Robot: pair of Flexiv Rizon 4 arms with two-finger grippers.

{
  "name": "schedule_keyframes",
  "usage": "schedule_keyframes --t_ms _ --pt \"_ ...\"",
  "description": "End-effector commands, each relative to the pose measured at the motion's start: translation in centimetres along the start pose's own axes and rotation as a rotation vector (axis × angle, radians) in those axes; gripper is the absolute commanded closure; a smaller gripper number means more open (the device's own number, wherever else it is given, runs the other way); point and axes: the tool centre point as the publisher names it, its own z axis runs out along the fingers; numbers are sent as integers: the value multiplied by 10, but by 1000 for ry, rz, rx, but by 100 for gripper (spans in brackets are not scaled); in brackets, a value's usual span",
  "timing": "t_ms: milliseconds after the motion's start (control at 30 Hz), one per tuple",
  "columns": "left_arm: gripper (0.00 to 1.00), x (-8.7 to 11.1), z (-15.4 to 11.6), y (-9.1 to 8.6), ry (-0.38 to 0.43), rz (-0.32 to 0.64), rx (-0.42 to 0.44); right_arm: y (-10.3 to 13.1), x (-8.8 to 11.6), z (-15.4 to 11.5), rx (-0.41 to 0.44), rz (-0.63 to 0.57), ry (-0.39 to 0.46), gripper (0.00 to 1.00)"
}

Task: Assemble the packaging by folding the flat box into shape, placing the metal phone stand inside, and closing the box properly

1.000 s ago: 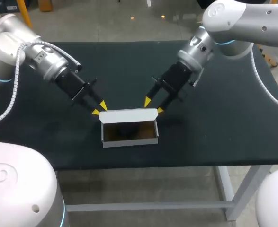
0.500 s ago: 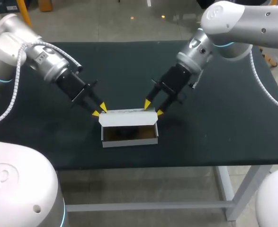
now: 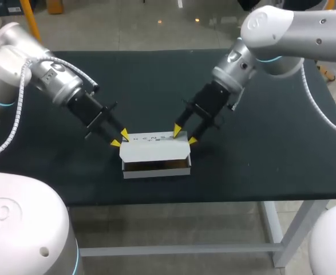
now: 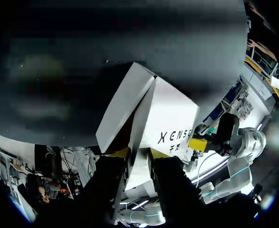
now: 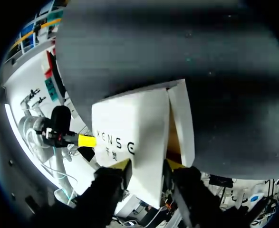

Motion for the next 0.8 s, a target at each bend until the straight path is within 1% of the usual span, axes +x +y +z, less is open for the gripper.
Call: schedule_keyframes --t_ms 33,267,400,500,700,800 --pt "73 -1 5 3 -2 7 16 -3 0 3 -10 -4 3 51" --pt "73 -2 7 4 -20 17 34 -1 -3 5 -17 -14 -2 50" --pt "72 -3 7 7 -26 33 54 -1 -4 6 -17 -26 -7 44" --pt "71 -4 8 9 -33 45 68 -1 -5 7 -18 -35 -14 36" --pt "71 -4 7 10 -43 54 82 0 -7 7 -21 -47 -16 37" --pt "70 -4 7 10 -49 61 93 0 -8 7 -21 -49 -19 39"
